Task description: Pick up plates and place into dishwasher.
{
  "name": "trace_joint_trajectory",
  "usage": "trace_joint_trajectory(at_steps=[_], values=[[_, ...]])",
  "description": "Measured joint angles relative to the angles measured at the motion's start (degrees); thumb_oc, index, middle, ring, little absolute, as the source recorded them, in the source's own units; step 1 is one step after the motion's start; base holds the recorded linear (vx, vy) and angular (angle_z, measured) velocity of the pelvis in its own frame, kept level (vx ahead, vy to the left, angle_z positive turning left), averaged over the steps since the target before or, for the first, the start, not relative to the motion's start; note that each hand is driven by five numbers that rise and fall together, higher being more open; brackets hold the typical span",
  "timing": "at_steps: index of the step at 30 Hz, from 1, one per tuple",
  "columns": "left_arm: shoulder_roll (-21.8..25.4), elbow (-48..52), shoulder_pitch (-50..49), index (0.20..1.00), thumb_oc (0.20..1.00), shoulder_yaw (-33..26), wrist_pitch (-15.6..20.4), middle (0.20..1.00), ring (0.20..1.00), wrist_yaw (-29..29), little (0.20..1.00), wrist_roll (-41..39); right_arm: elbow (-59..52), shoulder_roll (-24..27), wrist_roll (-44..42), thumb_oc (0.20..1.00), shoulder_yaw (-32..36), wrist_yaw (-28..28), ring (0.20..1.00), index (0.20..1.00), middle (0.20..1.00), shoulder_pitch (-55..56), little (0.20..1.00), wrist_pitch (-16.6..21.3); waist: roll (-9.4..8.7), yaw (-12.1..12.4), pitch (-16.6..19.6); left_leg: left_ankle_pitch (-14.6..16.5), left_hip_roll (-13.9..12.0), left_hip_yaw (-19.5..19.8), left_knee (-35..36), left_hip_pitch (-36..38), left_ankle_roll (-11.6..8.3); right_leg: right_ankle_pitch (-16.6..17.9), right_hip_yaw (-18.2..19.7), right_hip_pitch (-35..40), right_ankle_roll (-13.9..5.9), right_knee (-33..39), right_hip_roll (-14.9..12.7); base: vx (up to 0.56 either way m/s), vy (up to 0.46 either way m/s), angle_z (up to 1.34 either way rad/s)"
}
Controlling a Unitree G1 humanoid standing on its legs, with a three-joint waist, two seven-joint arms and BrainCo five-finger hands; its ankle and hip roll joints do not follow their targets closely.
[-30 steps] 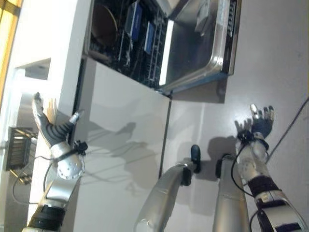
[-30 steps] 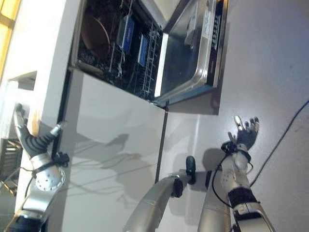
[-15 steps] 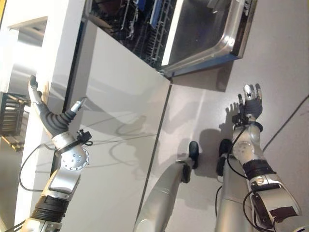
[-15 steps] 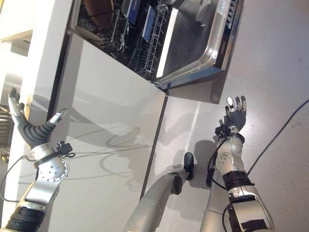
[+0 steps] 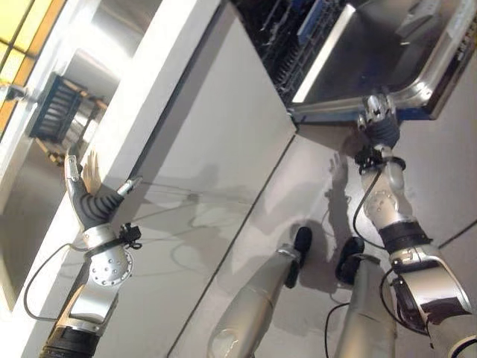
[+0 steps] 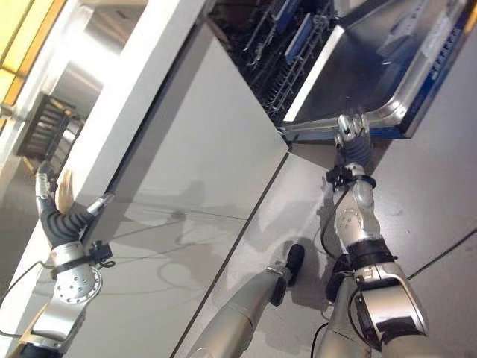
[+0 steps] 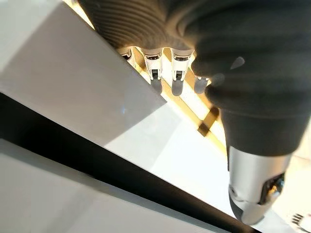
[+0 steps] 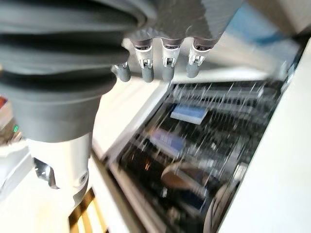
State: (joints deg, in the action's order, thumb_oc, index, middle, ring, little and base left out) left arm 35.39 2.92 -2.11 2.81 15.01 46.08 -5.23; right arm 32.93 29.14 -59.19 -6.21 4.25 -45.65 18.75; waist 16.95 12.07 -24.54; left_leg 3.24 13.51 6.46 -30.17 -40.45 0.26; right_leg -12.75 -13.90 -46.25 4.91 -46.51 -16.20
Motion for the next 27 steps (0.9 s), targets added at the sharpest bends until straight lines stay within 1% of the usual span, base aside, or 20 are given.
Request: trace_joint_trajectory(at_steps=[2, 3, 4, 5, 6, 7, 8, 9, 10, 11, 12, 14, 16, 18, 20, 22, 24, 25, 26, 27], values=[[0.11, 0.08, -2.44, 1.000, 1.000, -0.35, -0.04, 1.000, 1.000, -0.24, 1.000, -0.57, 0.00, 1.07, 0.00, 1.000, 0.13, 0.35, 1.000, 1.000, 1.000, -2.25, 1.000, 0.17, -0.81, 0.12, -0.60, 0.01, 0.25, 0.02, 1.43, 1.44, 0.00, -0.07, -0.89, 1.54, 0.16, 0.80, -0.97, 0.05, 0.026, 0.40], [0.12, 0.10, -3.05, 1.000, 1.000, -0.35, -0.08, 1.000, 1.000, -0.39, 1.000, -0.61, 0.00, 1.54, -0.01, 1.000, 0.99, 0.45, 1.000, 1.000, 1.000, -3.05, 1.000, 0.29, -0.88, 0.03, -0.66, 0.05, 0.71, -0.03, 1.02, 1.87, 0.02, -0.14, -1.48, 2.19, 0.15, 0.78, -1.74, 0.07, 0.035, 0.37], [0.12, 0.12, -3.79, 1.000, 1.000, -0.49, -0.13, 1.000, 1.000, -0.47, 1.000, -0.69, -0.02, 1.64, -0.01, 1.000, 1.77, 0.55, 1.000, 1.000, 1.000, -3.69, 1.000, 0.78, -0.88, 0.08, -0.65, 0.00, 0.57, 0.05, 0.40, 2.11, 0.08, -0.50, -1.69, 2.52, -0.07, 0.18, -2.06, 0.07, 0.029, 0.28], [0.17, 0.42, -4.47, 1.000, 1.000, -0.68, -0.18, 1.000, 1.000, -0.66, 1.000, -0.76, -0.12, 1.78, -0.01, 1.000, 2.52, 0.75, 1.000, 1.000, 1.000, -4.14, 1.000, 1.46, -0.87, 0.29, -0.65, -0.72, 0.67, 0.12, 0.59, 2.44, 0.59, -0.68, -1.34, 2.92, -0.48, -0.51, -1.50, 0.07, 0.023, 0.20], [0.16, 0.41, -4.49, 1.000, 1.000, -0.68, -0.29, 1.000, 1.000, -1.06, 1.000, -1.02, -0.12, 1.99, -0.02, 1.000, 3.13, 1.24, 1.000, 1.000, 1.000, -4.17, 1.000, 1.76, -0.88, 0.37, -0.66, -0.74, 0.94, 0.41, 0.73, 2.83, 0.63, -0.63, -0.28, 3.34, -0.73, -0.48, -0.91, 0.06, 0.014, 0.27], [0.17, 0.36, -4.48, 1.000, 1.000, -0.75, -0.43, 1.000, 1.000, -1.24, 1.000, -1.37, -0.12, 2.28, -0.04, 1.000, 3.61, 1.68, 1.000, 1.000, 1.000, -4.18, 1.000, 2.07, -0.98, 0.23, -0.73, -0.73, 1.17, 0.56, 1.39, 3.33, 0.60, -0.60, 0.22, 3.86, -0.89, -0.17, -0.83, 0.06, 0.011, 0.41], [0.21, 0.37, -4.48, 1.000, 1.000, -0.80, -0.57, 1.000, 1.000, -1.36, 1.000, -1.90, -0.19, 2.98, -0.04, 1.000, 3.65, 1.97, 1.000, 1.000, 1.000, -4.22, 1.000, 2.45, -1.33, 0.13, -0.98, -0.71, 1.42, 0.40, 2.60, 4.15, 0.52, -0.56, 0.25, 4.37, -1.00, 0.45, -1.39, 0.06, 0.025, 0.48], [0.45, 0.35, -4.60, 1.000, 1.000, -0.81, -0.71, 1.000, 1.000, -1.51, 1.000, -2.46, -0.26, 3.48, -0.05, 1.000, 3.71, 2.17, 1.000, 1.000, 1.000, -4.33, 1.000, 2.58, -1.51, -0.09, -1.11, 0.14, 1.86, -0.15, -0.34, 4.19, 0.73, -0.69, -0.21, 4.70, -0.59, 0.04, -2.61, 0.06, 0.034, 0.40], [0.65, 0.35, -5.16, 1.000, 1.000, -0.99, -0.75, 1.000, 1.000, -1.54, 1.000, -2.58, -0.35, 3.55, -0.06, 1.000, 3.85, 2.20, 1.000, 1.000, 1.000, -4.37, 1.000, 2.61, -1.50, -0.06, -1.11, 2.33, 1.94, -0.27, -4.53, 5.02, 1.48, -1.81, -0.19, 4.81, -0.83, -1.64, -3.41, 0.06, 0.049, 0.36], [0.63, 0.36, -5.29, 1.000, 1.000, -1.13, -0.84, 1.000, 1.000, -1.73, 1.000, -2.83, -0.92, 3.71, -0.07, 1.000, 4.12, 2.20, 1.000, 1.000, 1.000, -4.26, 1.000, 2.86, -1.56, -0.38, -1.16, 3.82, 2.41, -0.72, -4.47, 5.66, 1.91, -2.74, 0.28, 4.92, -1.77, -3.04, -4.05, 0.05, 0.041, 0.27], [0.61, 0.34, -5.25, 1.000, 1.000, -1.12, -0.89, 1.000, 1.000, -2.06, 1.000, -2.87, -0.92, 3.89, -0.08, 1.000, 4.51, 2.34, 1.000, 1.000, 1.000, -4.32, 1.000, 3.09, -1.61, -0.13, -1.19, 3.85, 3.09, -0.60, -4.52, 6.07, 1.85, -3.06, 1.36, 5.00, -2.32, -3.60, -3.77, 0.05, 0.040, 0.31], [0.72, 0.32, -5.46, 1.000, 1.000, -1.74, -0.92, 1.000, 1.000, -2.40, 1.000, -2.91, -1.23, 4.41, 0.06, 1.000, 4.58, 3.16, 1.000, 1.000, 1.000, -4.71, 1.000, 3.25, -1.60, -0.04, -1.19, 3.54, 4.13, -0.14, -5.04, 6.54, 2.28, -3.38, 2.32, 5.44, -2.89, -4.54, -3.90, 0.03, 0.029, 0.29], [0.89, 0.28, -5.56, 1.000, 1.000, -1.89, -0.91, 1.000, 1.000, -2.82, 1.000, -3.00, -1.54, 5.18, 0.72, 1.000, 4.56, 4.93, 1.000, 1.000, 1.000, -5.33, 1.000, 3.19, -1.60, 0.16, -1.19, 3.47, 4.64, 0.09, -5.21, 6.60, 2.32, -3.70, 3.04, 5.50, -2.97, -4.96, -3.79, 0.01, 0.037, 0.23], [0.88, 0.28, -5.99, 1.000, 1.000, -1.86, -0.91, 1.000, 1.000, -3.17, 1.000, -3.06, -1.55, 5.44, 4.08, 1.000, 4.54, 8.21, 1.000, 1.000, 1.000, -6.10, 1.000, 1.45, -1.60, 0.18, -1.19, 3.52, 4.79, -0.01, -5.43, 6.61, 2.24, -3.73, 3.63, 5.39, -3.03, -5.22, -3.63, 0.00, 0.016, 0.04], [0.88, 0.29, -6.06, 1.000, 1.000, -1.84, -0.90, 1.000, 1.000, -3.23, 1.000, -3.04, -1.37, 5.48, 6.78, 1.000, 4.40, 11.11, 1.000, 1.000, 1.000, -6.18, 1.000, -0.47, -1.60, 0.32, -1.19, 3.64, 4.75, 0.00, -5.45, 6.57, 2.09, -3.65, 4.40, 5.24, -3.04, -5.28, -2.95, 0.00, 0.000, 0.00], [0.78, 0.30, -6.09, 1.000, 1.000, -1.74, -0.89, 1.000, 1.000, -3.23, 1.000, -3.00, -0.27, 5.68, 8.14, 1.000, 4.25, 14.10, 1.000, 1.000, 1.000, -6.18, 1.000, -1.56, -1.61, 0.12, -1.19, 3.62, 4.51, -0.05, -5.47, 6.35, 2.01, -3.46, 5.16, 4.92, -2.98, -5.21, -2.08, -0.01, 0.000, -0.02], [0.78, 0.31, -6.27, 1.000, 1.000, -1.74, -0.88, 1.000, 1.000, -3.21, 1.000, -2.95, 0.58, 5.88, 8.52, 1.000, 4.29, 16.31, 1.000, 1.000, 1.000, -6.16, 1.000, -1.68, -1.61, -0.08, -1.19, 3.52, 3.89, -0.23, -5.46, 5.73, 1.80, -3.14, 5.43, 4.25, -2.72, -4.83, -1.44, -0.04, 0.013, -0.11], [0.66, 0.22, -6.02, 1.000, 1.000, -1.62, -0.88, 1.000, 1.000, -3.16, 1.000, -2.93, 1.01, 6.18, 8.54, 1.000, 4.29, 16.83, 1.000, 1.000, 1.000, -6.09, 1.000, -1.68, -1.62, -0.15, -1.20, 3.12, 3.47, -0.38, -5.23, 5.29, 1.38, -2.40, 5.41, 3.79, -2.13, -4.33, -1.05, -0.06, 0.013, -0.14], [0.64, 0.65, -5.88, 1.000, 1.000, -1.40, -0.95, 1.000, 1.000, -3.11, 1.000, -2.90, 1.35, 6.54, 8.87, 1.000, 4.30, 17.51, 1.000, 1.000, 1.000, -5.84, 1.000, -1.86, -1.63, -0.35, -1.21, 3.23, 3.14, -0.34, -4.82, 5.04, 1.64, -2.40, 5.22, 3.53, -2.26, -3.88, -0.83, -0.12, 0.030, -0.15], [0.60, 0.56, -5.55, 1.000, 1.000, -1.12, -0.78, 1.000, 1.000, -3.03, 1.000, -2.87, 1.48, 6.96, 10.03, 1.000, 4.26, 18.42, 1.000, 1.000, 1.000, -5.43, 1.000, -2.17, -1.62, -0.22, -1.20, 2.99, 2.52, -0.77, -4.46, 4.91, 1.39, -1.95, 5.31, 3.38, -1.95, -3.52, -0.23, -0.10, 0.030, -0.18]])
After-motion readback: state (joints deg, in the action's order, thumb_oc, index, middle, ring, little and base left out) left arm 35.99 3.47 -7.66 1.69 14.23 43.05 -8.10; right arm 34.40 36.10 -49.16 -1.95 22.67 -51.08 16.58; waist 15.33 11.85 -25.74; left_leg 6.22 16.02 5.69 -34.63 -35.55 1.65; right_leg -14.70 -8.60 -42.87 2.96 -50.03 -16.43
